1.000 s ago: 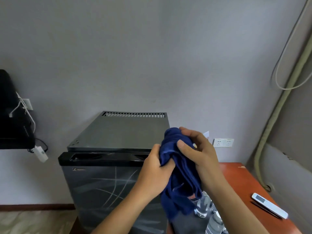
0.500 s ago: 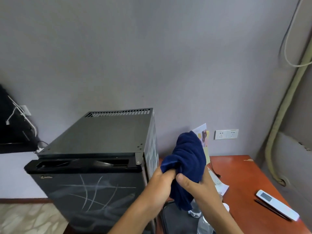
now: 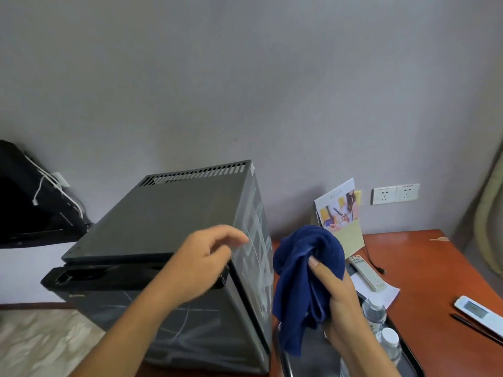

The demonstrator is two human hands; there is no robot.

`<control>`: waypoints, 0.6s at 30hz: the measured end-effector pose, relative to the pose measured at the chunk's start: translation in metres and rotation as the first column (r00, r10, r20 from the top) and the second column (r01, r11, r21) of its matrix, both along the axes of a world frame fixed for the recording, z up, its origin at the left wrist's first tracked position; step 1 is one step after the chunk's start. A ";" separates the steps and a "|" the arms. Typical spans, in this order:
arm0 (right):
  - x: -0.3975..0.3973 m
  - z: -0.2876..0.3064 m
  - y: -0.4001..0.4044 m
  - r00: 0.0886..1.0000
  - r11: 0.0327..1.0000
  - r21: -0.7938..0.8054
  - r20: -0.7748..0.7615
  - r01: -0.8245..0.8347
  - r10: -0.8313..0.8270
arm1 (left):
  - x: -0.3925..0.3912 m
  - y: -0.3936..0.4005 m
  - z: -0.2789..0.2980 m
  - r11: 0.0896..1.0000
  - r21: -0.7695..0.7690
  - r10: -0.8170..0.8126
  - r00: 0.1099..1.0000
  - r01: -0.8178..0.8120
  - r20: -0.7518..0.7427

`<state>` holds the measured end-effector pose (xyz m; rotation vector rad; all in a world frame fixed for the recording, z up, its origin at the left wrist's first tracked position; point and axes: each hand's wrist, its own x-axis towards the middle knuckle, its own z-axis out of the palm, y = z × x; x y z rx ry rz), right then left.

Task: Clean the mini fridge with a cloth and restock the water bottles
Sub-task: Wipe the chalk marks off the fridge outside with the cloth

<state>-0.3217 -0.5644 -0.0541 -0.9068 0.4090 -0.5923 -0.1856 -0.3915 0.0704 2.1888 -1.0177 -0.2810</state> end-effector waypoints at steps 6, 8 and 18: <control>0.037 -0.002 0.000 0.999 0.995 -0.095 0.019 0.028 -0.026 | 0.109 -0.024 -0.019 0.983 0.179 -0.004 0.971 -0.040 0.239; 0.051 0.001 0.005 0.999 0.967 -0.252 -0.003 0.044 -0.047 | 0.133 -0.041 -0.025 0.952 0.304 -0.071 0.965 -0.010 0.253; 0.108 -0.001 0.042 0.999 0.920 -0.392 -0.022 0.014 -0.025 | 0.155 -0.068 -0.039 0.842 0.540 -0.213 0.929 0.017 0.303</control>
